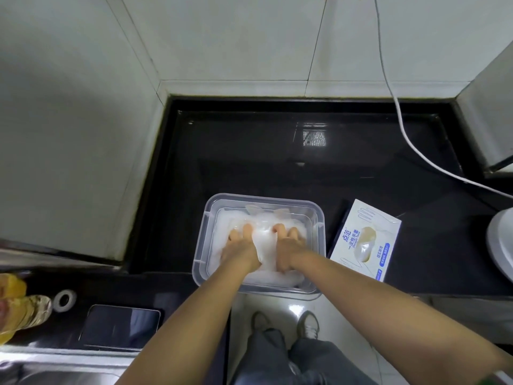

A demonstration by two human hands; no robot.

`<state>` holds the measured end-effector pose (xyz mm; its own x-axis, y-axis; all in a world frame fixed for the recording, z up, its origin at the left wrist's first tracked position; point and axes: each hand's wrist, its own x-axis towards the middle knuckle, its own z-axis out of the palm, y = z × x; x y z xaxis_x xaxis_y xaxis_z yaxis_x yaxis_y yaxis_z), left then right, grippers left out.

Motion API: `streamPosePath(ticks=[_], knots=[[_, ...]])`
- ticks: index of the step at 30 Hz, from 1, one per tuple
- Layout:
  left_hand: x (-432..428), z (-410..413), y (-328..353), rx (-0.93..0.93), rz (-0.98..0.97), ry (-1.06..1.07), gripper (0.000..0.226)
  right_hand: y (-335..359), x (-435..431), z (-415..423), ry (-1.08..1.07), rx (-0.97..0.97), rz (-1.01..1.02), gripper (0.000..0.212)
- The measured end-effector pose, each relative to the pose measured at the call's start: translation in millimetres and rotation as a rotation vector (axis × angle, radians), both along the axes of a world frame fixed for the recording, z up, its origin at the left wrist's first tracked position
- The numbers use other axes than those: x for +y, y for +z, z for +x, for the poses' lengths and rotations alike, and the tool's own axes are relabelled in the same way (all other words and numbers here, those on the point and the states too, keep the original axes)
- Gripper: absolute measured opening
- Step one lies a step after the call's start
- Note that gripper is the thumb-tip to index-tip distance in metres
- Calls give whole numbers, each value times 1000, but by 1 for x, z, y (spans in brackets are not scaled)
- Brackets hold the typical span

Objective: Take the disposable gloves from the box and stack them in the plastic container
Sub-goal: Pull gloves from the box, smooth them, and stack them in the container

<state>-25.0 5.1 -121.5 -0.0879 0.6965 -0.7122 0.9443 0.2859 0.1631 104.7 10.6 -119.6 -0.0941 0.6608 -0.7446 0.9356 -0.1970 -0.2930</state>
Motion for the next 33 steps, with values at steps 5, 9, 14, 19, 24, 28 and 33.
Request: streamPosePath(ticks=[5, 9, 14, 19, 24, 28, 33], knots=[[-4, 6, 4, -34, 54, -23, 88, 0, 3, 7, 31, -55, 75, 94], [-7, 15, 17, -72, 112, -11, 64, 15, 7, 22, 134, -83, 83, 81], [-12, 31, 46, 77, 403, -57, 29, 58, 6, 39, 10, 282, 543, 21], [-16, 61, 66, -51, 600, -80, 32, 89, 3, 94, -409, 283, 773, 17], [-22, 102, 75, -170, 451, -56, 59, 78, -17, 156, -489, -149, 282, 31], [-31, 118, 71, -134, 403, -131, 64, 64, -32, 168, -539, -109, 119, 33], [-36, 120, 72, -111, 405, -101, 50, 55, -31, 166, -420, -118, 208, 18]])
